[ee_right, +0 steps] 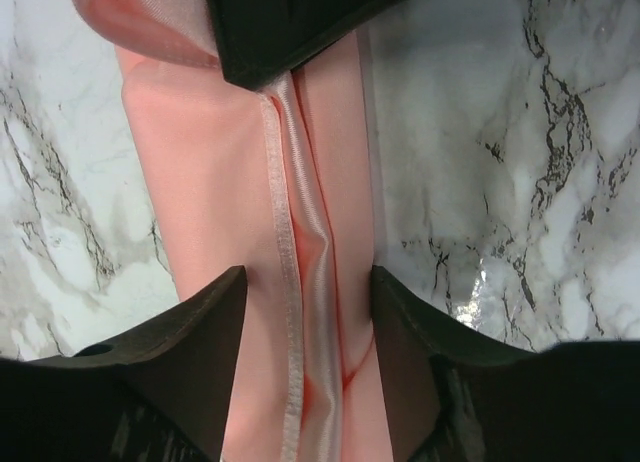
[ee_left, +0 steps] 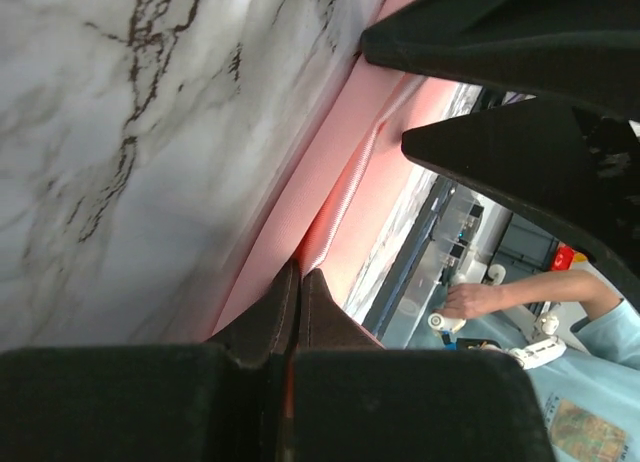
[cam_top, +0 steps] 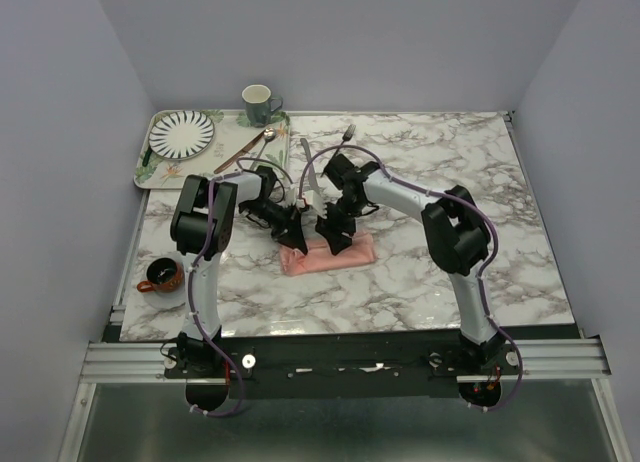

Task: Fold the napkin into a case and place the utensils inside
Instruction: Smooth out the smaller rectangle-folded napkin at the center of the board.

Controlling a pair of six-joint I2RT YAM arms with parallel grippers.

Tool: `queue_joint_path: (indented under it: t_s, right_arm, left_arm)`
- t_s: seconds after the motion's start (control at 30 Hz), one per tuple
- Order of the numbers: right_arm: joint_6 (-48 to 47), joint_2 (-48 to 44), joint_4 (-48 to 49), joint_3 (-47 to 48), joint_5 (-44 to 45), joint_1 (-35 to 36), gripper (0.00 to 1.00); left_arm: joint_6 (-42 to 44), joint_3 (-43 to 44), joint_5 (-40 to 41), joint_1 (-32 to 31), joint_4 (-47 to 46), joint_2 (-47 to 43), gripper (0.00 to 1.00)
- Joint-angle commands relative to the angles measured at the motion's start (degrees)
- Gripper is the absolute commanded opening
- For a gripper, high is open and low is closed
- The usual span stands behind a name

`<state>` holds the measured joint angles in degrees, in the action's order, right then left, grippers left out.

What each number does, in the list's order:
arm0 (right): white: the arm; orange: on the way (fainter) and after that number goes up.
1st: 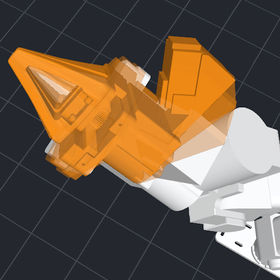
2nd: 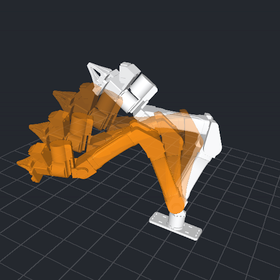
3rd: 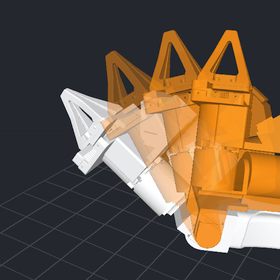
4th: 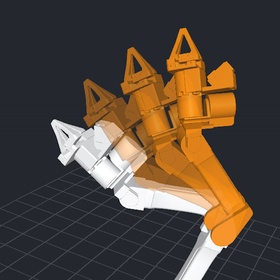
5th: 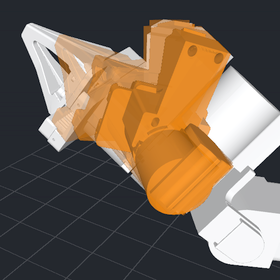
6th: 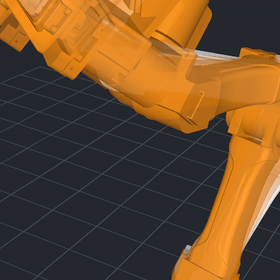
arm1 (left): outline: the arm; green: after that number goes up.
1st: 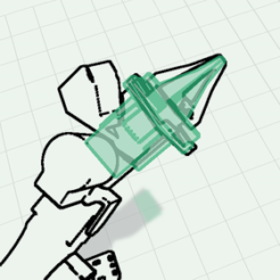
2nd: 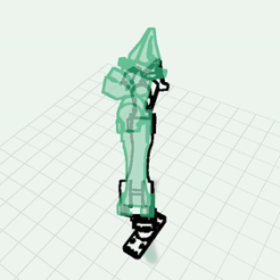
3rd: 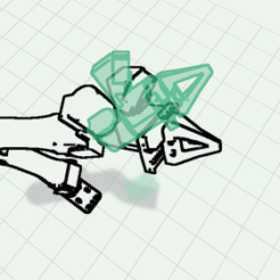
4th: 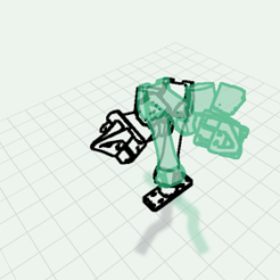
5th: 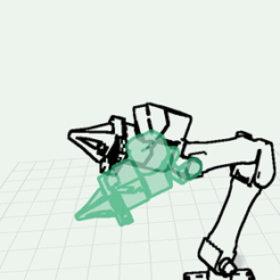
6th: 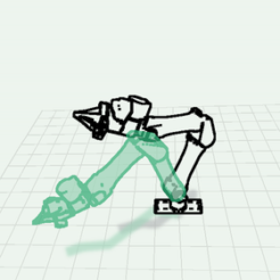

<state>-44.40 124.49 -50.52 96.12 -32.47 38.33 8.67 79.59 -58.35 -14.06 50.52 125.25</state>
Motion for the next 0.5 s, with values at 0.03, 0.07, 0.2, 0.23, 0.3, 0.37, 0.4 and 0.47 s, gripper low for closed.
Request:
queue_joint_path:
  t_s: [0.03, 0.07, 0.2, 0.23, 0.3, 0.37, 0.4, 0.47]
  right_arm:
    - [2.91, 0.05, 1.57, -1.37, 2.23, 1.75, 0.49]
    - [3.35, 0.4, 1.65, -1.2, 3.02, 1.93, 0.47]
    - [3.97, 1.46, 1.13, -0.14, 4.6, 2.28, 0.37]
    - [3.97, 1.72, 1.04, -0.05, 4.69, 2.45, 0.35]
    - [4.06, 1.9, 1.04, 0.12, 5.22, 2.46, 0.35]
    - [4.15, 1.99, 1.04, 0.39, 5.4, 2.46, 0.34]
    - [4.15, 1.99, 0.95, 0.39, 5.49, 2.46, 0.34]
    - [4.24, 1.99, 0.95, 0.39, 5.4, 2.46, 0.34]
  left_arm:
    - [0.39, 0.12, 1.75, 1.85, -2.62, -0.88, 0.0]
    - [0.04, 0.04, 1.14, 2.02, -2.88, -1.15, 0.0]
    - [-1.98, -0.66, -0.54, 3.25, -5.6, -3.52, 0.17]
    - [-3.12, -0.93, -1.06, 3.86, -6.31, -5.0, 0.26]
    - [-4.35, -2.16, -1.86, 4.66, -9.28, -6.94, 0.34]
    - [-7.59, -4.34, -1.25, 6.67, -12.27, -10.72, 0.43]
    - [-8.48, -5.49, -0.98, 7.64, -16.29, -12.12, 0.46]
    - [-10.68, -8.38, -0.19, 10.36, -19.75, -16.69, 0.51]
